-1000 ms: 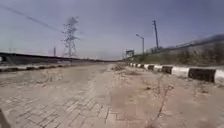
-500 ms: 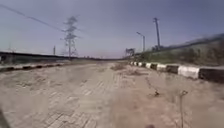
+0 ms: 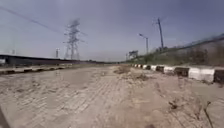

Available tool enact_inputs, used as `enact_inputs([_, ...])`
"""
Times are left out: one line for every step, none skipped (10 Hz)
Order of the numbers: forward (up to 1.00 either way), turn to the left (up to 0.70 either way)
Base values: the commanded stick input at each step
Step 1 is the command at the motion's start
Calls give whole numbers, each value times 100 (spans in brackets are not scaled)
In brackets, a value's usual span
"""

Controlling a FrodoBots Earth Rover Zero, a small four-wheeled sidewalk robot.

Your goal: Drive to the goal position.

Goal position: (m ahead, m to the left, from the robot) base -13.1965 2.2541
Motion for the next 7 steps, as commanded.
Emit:
enact_inputs([100, 28])
enact_inputs([100, 38])
enact_inputs([100, 34])
enact_inputs([100, 0])
enact_inputs([100, 0])
enact_inputs([100, 0])
enact_inputs([100, 0])
